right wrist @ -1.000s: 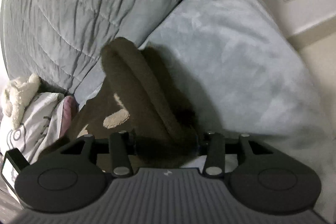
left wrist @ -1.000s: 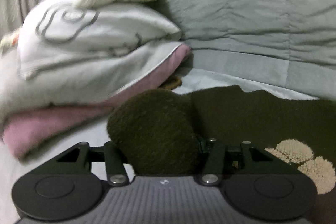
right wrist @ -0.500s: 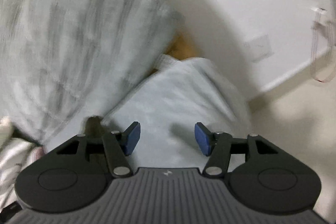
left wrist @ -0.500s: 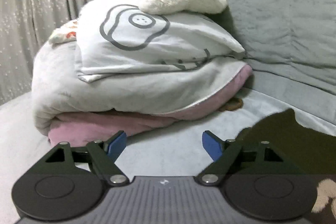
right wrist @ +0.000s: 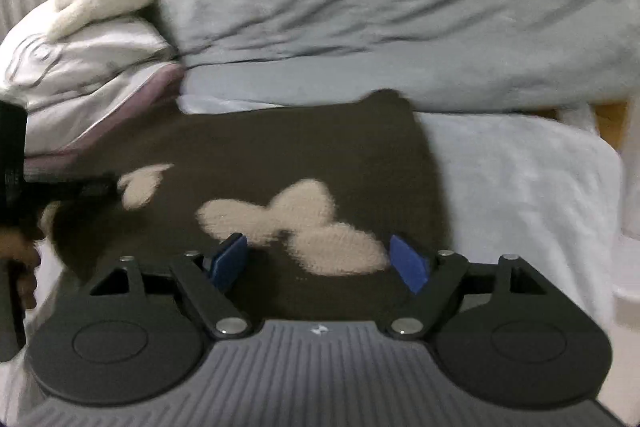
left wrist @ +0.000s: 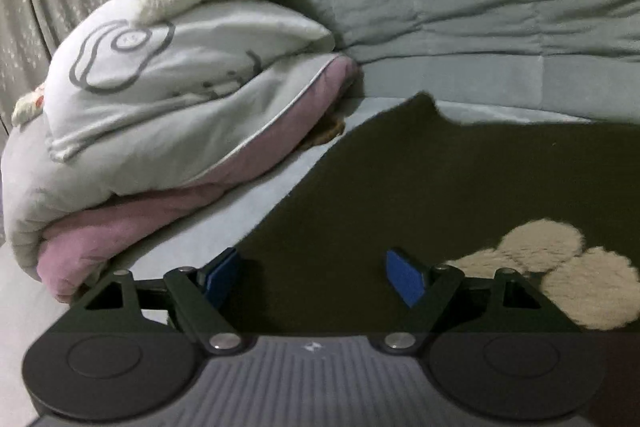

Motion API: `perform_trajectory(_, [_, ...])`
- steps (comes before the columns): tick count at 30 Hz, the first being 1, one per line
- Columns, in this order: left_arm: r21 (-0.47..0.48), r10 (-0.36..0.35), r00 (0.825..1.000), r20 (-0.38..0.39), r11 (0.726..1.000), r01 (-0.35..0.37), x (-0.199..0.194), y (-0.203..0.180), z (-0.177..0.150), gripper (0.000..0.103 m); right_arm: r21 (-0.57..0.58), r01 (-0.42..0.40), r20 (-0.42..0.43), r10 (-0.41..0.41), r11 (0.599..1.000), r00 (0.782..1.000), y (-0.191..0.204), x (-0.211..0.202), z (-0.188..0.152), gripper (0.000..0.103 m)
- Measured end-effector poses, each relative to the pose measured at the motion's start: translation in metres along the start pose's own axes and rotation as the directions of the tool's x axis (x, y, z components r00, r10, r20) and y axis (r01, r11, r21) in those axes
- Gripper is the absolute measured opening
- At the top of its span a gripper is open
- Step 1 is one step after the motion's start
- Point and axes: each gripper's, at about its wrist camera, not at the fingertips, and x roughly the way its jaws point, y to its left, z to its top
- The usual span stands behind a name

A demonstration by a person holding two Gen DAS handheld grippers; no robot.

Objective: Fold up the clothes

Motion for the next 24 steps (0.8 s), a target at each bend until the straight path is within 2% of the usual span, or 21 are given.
perform_trajectory(1, [-0.006,-0.012,1.0,-0.006,1.0,0.012,0.003,0.004,0.0,0.083,0.052,0.036,-0.021,-0.035,0.998,0.999,-0.009,0.002,0.0,0.091])
perform_trajectory(2, [0.003,-0.017,1.0,-0.01,1.0,0.017,0.004,0.006,0.0,0.083,0.101,0.076,-0.046,-0.071,0.992,0.996,-0.016,0.004,-0.001,0.094])
perform_trajectory(4, [0.033,-0.001,1.0,-0.001,0.999,0.001,-0.005,0.009,0.004,0.083,0.139,0.066,-0.055,-0.059,0.988,0.997,-0.026,0.005,0.001,0.094])
perform_trajectory(6, [0.053,0.027,0.999,0.02,0.998,-0.028,-0.019,0.013,0.009,0.082,0.12,0.094,-0.024,-0.091,0.988,0.996,-0.024,-0.005,0.006,0.094])
perform_trajectory(7, [0.044,0.026,0.999,0.035,0.999,-0.027,-0.028,0.016,0.009,0.083,0.114,0.137,0.034,-0.142,0.984,0.989,-0.023,-0.016,0.011,0.094])
perform_trajectory(9, [0.019,0.028,0.998,0.062,0.999,-0.029,-0.046,0.023,0.008,0.085,0.128,0.171,0.105,-0.185,0.977,0.977,-0.019,-0.033,0.009,0.094])
perform_trajectory(12, [-0.044,0.058,0.998,0.041,0.997,-0.056,-0.071,0.034,0.002,0.085,0.161,0.128,0.173,-0.156,0.979,0.973,-0.015,-0.045,0.013,0.094])
perform_trajectory(14, [-0.044,0.065,0.997,0.036,0.997,-0.063,-0.089,0.034,-0.007,0.086,0.142,0.077,0.174,-0.101,0.987,0.98,-0.006,-0.046,0.017,0.094])
perform_trajectory(17, [-0.015,0.031,0.999,0.028,0.999,-0.03,-0.122,0.024,-0.027,0.086,0.085,0.036,0.145,-0.049,0.996,0.988,0.01,-0.045,0.019,0.094])
perform_trajectory(19, [-0.026,-0.009,1.0,0.0,1.0,0.009,-0.14,0.022,-0.041,0.086,0.076,0.039,0.132,-0.048,0.996,0.99,0.018,-0.049,0.019,0.094])
perform_trajectory(24, [-0.091,-0.047,0.997,-0.062,0.995,0.042,-0.166,0.025,-0.06,0.086,0.069,0.066,0.082,-0.072,0.995,0.994,0.034,-0.051,0.02,0.095])
